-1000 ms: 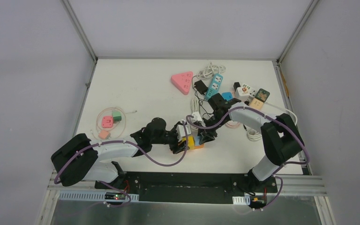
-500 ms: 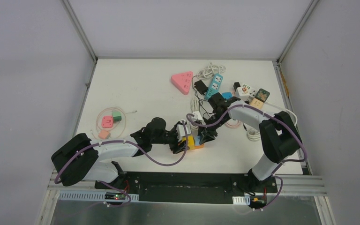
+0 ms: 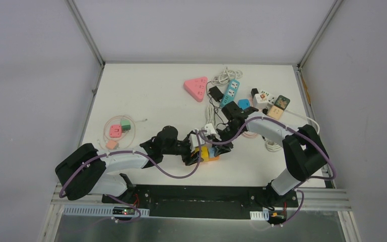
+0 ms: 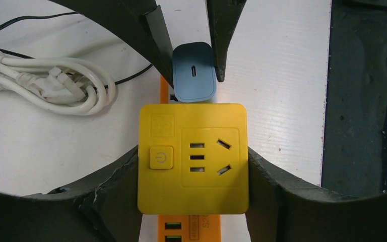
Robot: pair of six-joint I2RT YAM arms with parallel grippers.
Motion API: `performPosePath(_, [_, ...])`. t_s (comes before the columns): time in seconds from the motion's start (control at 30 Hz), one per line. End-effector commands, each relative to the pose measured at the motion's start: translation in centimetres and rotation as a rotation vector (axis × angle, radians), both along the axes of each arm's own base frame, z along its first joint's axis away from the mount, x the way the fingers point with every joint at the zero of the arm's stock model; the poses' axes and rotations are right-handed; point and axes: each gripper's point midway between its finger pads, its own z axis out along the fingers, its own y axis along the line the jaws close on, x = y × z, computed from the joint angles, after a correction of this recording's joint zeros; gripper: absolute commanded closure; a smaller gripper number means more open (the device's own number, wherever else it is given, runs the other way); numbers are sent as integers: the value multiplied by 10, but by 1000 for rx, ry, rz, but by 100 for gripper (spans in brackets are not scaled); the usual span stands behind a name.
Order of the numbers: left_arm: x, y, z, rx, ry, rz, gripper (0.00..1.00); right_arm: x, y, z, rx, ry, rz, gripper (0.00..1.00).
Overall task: Pull the plug off the socket
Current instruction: Remove the plug from the socket.
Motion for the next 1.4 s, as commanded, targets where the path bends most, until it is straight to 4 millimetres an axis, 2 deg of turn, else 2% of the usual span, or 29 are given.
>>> performPosePath(0.0, [-1,2,-10,31,14,4,100,-9,15,21,115,126,-6,100])
performPosePath(0.17, [-1,2,-9,30,13,3,100,-2,5,22,127,172,-41,100])
performPosePath(0.27, [-1,2,-10,31,13,4,100,-8,4,21,125,128,-4,100])
performPosePath(0.37, [0,3,-10,32,13,6,100,-19,12,17,109,18,65,100])
performPosePath(0.47, [0,3,-10,31,13,5,100,-28,17,23,108,28,100,100])
performPosePath(0.6, [0,2,-10,31,14,4,100,-12,17,26,133,77,16,100])
performPosePath(0.77, [0,2,-10,32,14,3,100,2,3,30,168,162,-70,100])
performPosePath(0.9, [0,2,-11,33,15,5,100,-10,3,26,155,115,-5,100])
performPosePath(1.07, [1,3,-11,33,15,11,100,-32,16,31,146,60,107,100])
performPosePath(1.23, [1,3,-11,31,16,10,100,-28,13,27,125,60,94,100])
performPosePath(1.37, [2,4,-11,31,16,16,100,-23,10,36,131,59,73,100])
